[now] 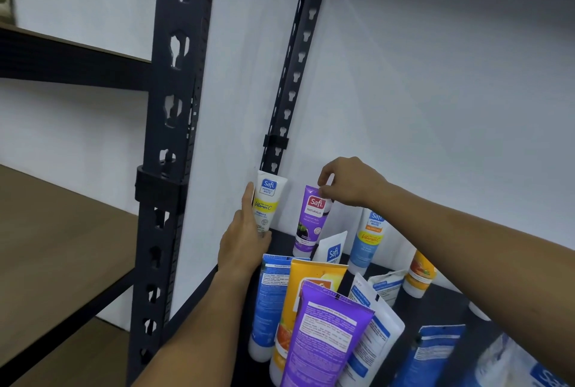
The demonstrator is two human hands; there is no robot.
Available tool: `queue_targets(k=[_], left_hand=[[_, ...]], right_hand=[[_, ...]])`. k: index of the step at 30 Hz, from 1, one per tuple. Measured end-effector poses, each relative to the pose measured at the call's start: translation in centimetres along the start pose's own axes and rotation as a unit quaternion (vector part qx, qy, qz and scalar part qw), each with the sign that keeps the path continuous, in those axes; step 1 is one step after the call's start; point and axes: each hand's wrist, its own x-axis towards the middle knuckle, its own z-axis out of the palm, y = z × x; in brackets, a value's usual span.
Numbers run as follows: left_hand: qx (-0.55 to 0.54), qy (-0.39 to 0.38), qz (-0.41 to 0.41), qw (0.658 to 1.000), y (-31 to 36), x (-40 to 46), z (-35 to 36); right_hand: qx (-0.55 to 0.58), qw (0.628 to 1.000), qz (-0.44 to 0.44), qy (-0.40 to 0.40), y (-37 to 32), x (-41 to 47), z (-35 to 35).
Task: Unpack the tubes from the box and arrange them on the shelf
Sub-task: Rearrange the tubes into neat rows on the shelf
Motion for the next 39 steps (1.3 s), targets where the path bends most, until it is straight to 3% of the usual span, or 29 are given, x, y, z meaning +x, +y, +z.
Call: queue_targets(k=[6,9,14,19,27,33,39], left_hand=[[0.001,-0.017,-0.047,0.999,0.8,-1.6,-1.1],[0.099,-0.064,-0.064,0.991,1.3,-3.3,-2.1],[0.316,-0.183,-0.041,0.930,2.9,-6.6,-3.8],[0.386,-0.225,-0.025,0.895,3.2,-7.1,-4.2],[0.268,-0.162,-0.096,0.945,3.6,-6.4,-4.3],[0.197,-0.134,-0.139,0.961,2.7,-5.2,-3.7],[0.019,-0.023,-0.148,0.988,3.8,-3.8,-4.3]], right_hand=[[-0.004,0.999,0.018,0.030,1.9,-2.0,-1.8],[-0.010,0.999,0.036,0.023,3.3,-3.6,-2.8],[-0.017,0.998,0.060,-0.025,5.0,-5.5,-2.7],[-0.019,0.997,0.063,-0.034,5.5,-5.6,-1.7],[-0.045,0.996,0.066,-0.028,6.3,-4.7,-0.7],[-0.054,0.996,0.061,-0.027,6.5,-4.4,-0.6],[-0.049,0.997,0.054,-0.037,6.5,-4.6,-1.3]])
